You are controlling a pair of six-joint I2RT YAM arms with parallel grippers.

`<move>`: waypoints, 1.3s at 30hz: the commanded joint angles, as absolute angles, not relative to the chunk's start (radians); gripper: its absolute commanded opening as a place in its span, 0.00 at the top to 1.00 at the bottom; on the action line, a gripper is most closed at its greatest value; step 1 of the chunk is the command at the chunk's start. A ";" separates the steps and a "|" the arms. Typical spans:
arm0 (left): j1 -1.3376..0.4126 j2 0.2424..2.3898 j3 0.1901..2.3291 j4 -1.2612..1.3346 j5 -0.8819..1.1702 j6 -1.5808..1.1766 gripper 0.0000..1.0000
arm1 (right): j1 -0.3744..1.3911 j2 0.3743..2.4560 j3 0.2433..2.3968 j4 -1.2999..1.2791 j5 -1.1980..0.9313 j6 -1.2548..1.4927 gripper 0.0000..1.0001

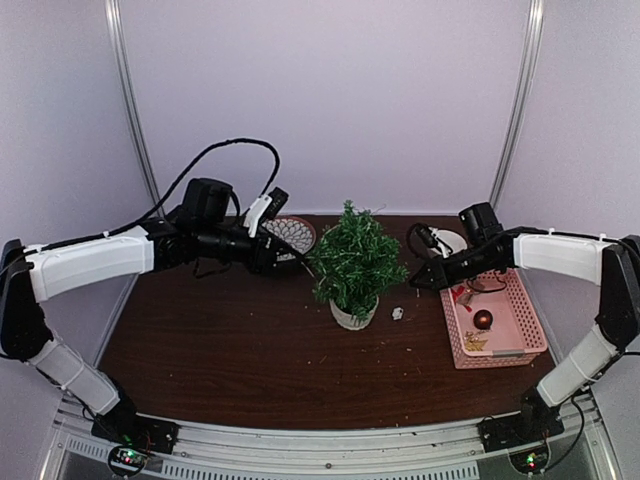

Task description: Decorate the small christmas tree

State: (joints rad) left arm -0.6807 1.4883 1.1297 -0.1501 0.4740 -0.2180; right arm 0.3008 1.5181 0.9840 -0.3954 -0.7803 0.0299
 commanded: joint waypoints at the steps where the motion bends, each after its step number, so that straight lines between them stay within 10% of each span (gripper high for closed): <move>1: -0.710 1.404 1.165 -0.234 0.475 -0.060 0.47 | 0.296 1.427 0.973 -0.399 -0.783 0.037 0.99; 20: -0.893 1.558 1.332 -0.247 0.373 0.039 0.45 | 0.322 1.193 1.017 -0.621 -0.740 0.016 1.00; 28: -0.893 1.577 1.333 -0.216 0.295 0.071 0.70 | 0.344 1.145 1.050 -0.680 -0.725 0.015 1.00; 32: -0.893 1.565 1.342 -0.216 0.293 0.077 1.00 | 0.356 1.124 1.075 -0.735 -0.707 0.014 1.00; 39: -0.893 1.463 1.278 -0.189 0.354 0.058 1.00 | 0.386 1.090 1.136 -0.837 -0.680 -0.012 1.00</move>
